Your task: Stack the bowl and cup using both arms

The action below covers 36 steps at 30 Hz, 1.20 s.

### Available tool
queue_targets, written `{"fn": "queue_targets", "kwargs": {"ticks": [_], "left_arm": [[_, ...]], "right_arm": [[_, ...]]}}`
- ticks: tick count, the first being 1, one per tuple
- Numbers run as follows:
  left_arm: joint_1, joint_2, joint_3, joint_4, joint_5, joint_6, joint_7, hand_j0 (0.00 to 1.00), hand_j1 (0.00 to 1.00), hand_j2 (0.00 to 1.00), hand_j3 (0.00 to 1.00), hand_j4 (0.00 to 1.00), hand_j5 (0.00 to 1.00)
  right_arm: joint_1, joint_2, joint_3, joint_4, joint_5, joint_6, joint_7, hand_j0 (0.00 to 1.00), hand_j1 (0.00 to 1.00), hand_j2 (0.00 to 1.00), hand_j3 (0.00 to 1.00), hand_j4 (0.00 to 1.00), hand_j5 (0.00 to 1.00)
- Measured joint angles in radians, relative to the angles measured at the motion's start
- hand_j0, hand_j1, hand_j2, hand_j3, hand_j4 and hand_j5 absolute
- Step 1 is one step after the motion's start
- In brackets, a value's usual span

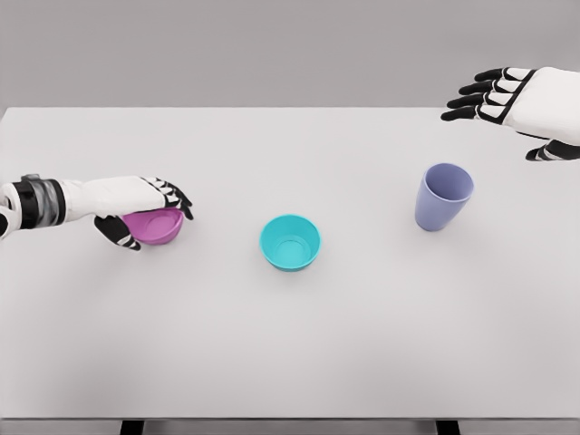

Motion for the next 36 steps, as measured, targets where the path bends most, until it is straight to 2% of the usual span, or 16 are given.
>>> {"fn": "queue_targets", "kwargs": {"ticks": [11, 21, 28, 36], "left_arm": [[-0.028, 0.027, 0.007, -0.134, 0.002, 0.0, 0.0, 0.73, 0.73, 0.73, 0.73, 0.73, 0.73], [-0.045, 0.03, 0.004, -0.21, 0.002, -0.004, 0.001, 0.73, 0.73, 0.73, 0.73, 0.73, 0.73], [-0.054, 0.002, -0.005, -0.229, -0.002, -0.004, 0.002, 0.73, 0.73, 0.73, 0.73, 0.73, 0.73], [-0.092, -0.05, -0.044, -0.231, -0.006, -0.003, 0.002, 0.74, 0.74, 0.74, 0.74, 0.74, 0.74]], "right_arm": [[0.0, -0.001, 0.0, 0.0, 0.0, 0.0, 0.0, 1.0, 1.0, 1.0, 1.0, 1.0, 1.0], [0.0, -0.001, 0.0, 0.0, 0.0, 0.0, 0.0, 1.0, 1.0, 1.0, 1.0, 1.0, 1.0], [0.0, -0.001, 0.0, 0.0, 0.0, 0.0, 0.0, 1.0, 1.0, 1.0, 1.0, 1.0, 1.0], [0.0, -0.001, 0.0, 0.0, 0.0, 0.0, 0.0, 1.0, 1.0, 1.0, 1.0, 1.0, 1.0]]}}
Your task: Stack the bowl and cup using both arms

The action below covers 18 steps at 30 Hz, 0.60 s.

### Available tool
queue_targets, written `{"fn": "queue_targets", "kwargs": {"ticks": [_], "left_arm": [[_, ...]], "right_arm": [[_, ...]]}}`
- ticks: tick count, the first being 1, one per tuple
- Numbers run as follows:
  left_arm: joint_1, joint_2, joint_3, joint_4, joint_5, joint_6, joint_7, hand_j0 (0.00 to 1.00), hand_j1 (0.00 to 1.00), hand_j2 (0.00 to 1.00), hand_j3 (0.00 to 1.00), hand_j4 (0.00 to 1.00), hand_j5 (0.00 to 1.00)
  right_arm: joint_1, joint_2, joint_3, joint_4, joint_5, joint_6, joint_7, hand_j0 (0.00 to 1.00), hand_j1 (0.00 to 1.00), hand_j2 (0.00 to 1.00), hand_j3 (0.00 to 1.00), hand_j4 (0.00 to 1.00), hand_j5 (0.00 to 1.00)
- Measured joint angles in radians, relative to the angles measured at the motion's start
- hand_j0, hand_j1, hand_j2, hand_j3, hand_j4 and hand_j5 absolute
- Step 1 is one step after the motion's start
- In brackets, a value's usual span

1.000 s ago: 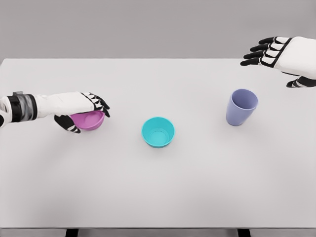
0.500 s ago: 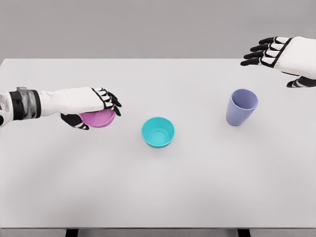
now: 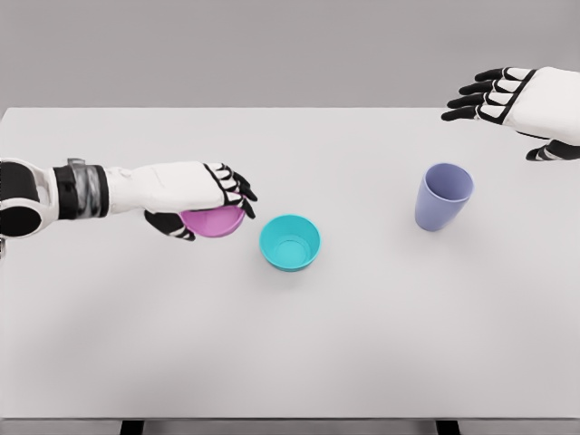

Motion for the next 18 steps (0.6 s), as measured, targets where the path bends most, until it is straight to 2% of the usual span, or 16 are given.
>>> {"fn": "queue_targets", "kwargs": {"ticks": [7, 18], "left_arm": [[-0.035, -0.053, -0.046, 0.0, -0.004, 0.001, 0.0, 0.74, 0.74, 0.74, 0.74, 0.74, 0.74], [-0.043, -0.156, -0.085, 0.011, -0.067, 0.009, 0.0, 0.74, 0.74, 0.74, 0.74, 0.74, 0.74]], "right_arm": [[0.0, 0.0, 0.0, 0.0, 0.0, 0.0, 0.0, 1.0, 1.0, 1.0, 1.0, 1.0, 1.0], [0.0, 0.0, 0.0, 0.0, 0.0, 0.0, 0.0, 1.0, 1.0, 1.0, 1.0, 1.0, 1.0]]}}
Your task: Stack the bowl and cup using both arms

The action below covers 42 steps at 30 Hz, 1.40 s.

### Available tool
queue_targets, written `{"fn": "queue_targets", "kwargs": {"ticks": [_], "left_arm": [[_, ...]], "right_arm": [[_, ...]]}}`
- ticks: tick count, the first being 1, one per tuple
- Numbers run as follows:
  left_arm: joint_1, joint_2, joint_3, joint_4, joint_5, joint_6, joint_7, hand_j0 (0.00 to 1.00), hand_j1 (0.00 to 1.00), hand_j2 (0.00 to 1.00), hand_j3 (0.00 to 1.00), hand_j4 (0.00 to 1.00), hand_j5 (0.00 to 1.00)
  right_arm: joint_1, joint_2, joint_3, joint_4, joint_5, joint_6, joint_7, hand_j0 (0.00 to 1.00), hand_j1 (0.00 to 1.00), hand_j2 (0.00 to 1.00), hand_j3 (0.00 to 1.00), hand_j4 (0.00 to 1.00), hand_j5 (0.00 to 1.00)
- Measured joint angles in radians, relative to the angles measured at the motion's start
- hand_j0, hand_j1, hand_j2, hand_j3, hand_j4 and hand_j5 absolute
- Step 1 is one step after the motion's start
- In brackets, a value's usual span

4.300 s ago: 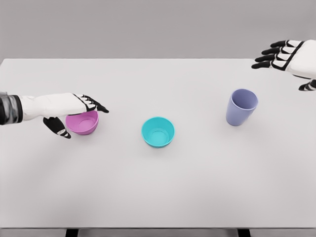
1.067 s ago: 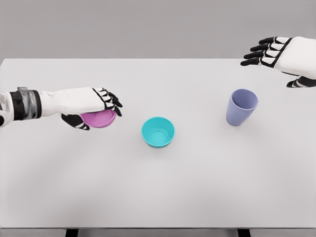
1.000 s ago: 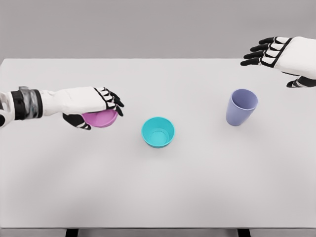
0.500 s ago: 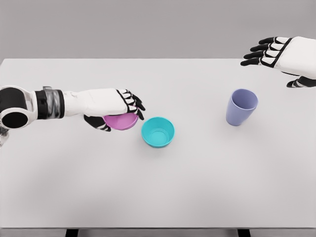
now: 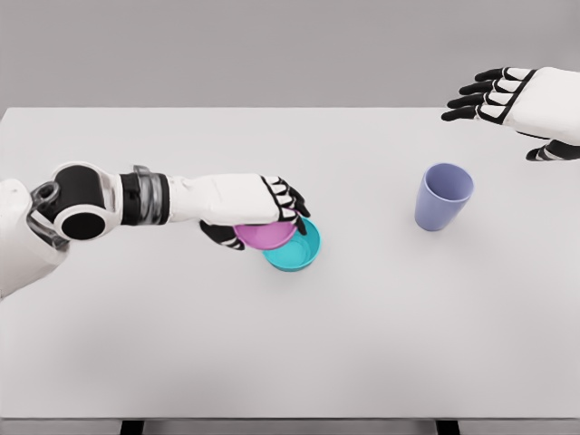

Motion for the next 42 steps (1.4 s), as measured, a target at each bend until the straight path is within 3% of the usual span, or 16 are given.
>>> {"fn": "queue_targets", "kwargs": {"ticks": [12, 27, 32, 42], "left_arm": [[-0.005, -0.085, -0.031, 0.064, -0.057, 0.001, 0.0, 0.75, 0.75, 0.75, 0.75, 0.75, 0.75], [-0.002, -0.1, -0.04, 0.077, -0.064, -0.001, 0.001, 0.79, 0.79, 0.79, 0.79, 0.79, 0.79], [-0.002, -0.098, -0.039, 0.075, -0.062, 0.0, 0.0, 1.0, 1.0, 1.0, 1.0, 1.0, 1.0], [-0.003, -0.096, -0.038, 0.071, -0.059, -0.001, -0.002, 1.0, 1.0, 1.0, 1.0, 1.0, 1.0]], "right_arm": [[0.0, 0.0, -0.003, 0.0, 0.0, 0.0, 0.0, 1.0, 1.0, 1.0, 1.0, 1.0, 1.0], [0.002, -0.002, -0.005, 0.0, 0.0, 0.0, 0.0, 1.0, 1.0, 1.0, 1.0, 1.0, 1.0], [0.002, -0.001, -0.006, 0.0, 0.0, 0.0, 0.0, 1.0, 1.0, 1.0, 1.0, 1.0, 1.0], [0.0, 0.0, 0.0, 0.0, 0.0, 0.0, 0.0, 1.0, 1.0, 1.0, 1.0, 1.0, 1.0]]}}
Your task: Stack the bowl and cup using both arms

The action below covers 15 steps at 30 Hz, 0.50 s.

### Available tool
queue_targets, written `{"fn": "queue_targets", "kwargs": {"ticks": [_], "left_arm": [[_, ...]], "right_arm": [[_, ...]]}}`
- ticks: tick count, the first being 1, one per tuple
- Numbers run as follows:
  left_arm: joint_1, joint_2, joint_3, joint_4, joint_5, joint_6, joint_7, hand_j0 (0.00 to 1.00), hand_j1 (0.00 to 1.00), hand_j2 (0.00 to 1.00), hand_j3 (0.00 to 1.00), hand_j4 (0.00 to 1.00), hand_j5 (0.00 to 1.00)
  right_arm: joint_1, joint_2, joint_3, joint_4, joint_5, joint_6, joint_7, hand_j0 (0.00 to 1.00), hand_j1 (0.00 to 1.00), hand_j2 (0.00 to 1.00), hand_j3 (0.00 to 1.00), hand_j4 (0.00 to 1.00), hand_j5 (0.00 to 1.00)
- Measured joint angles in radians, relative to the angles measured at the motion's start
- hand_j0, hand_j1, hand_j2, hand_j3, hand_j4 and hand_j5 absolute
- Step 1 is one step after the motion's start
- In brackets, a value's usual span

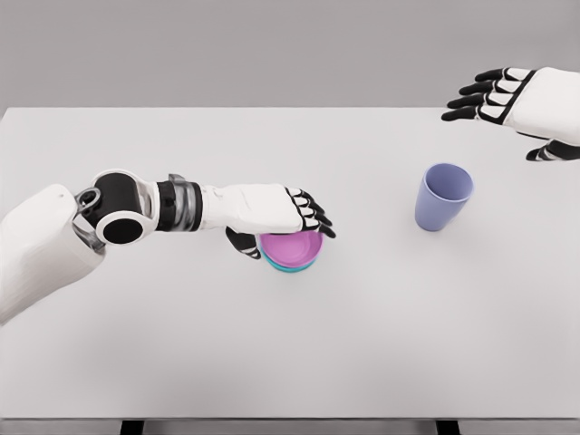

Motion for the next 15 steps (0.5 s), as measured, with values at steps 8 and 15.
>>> {"fn": "queue_targets", "kwargs": {"ticks": [8, 15], "left_arm": [[-0.037, 0.072, 0.019, -0.055, 0.084, -0.02, 0.0, 1.0, 1.0, 1.0, 1.0, 1.0, 1.0], [-0.026, 0.279, 0.147, -0.075, 0.485, -0.23, 0.0, 1.0, 1.0, 1.0, 1.0, 1.0, 1.0]], "right_arm": [[0.018, -0.023, -0.02, 0.0, 0.0, 0.0, 0.0, 1.0, 1.0, 1.0, 1.0, 1.0, 1.0], [0.0, -0.052, 0.029, 0.022, 0.018, 0.0, 0.0, 1.0, 1.0, 1.0, 1.0, 1.0, 1.0]]}}
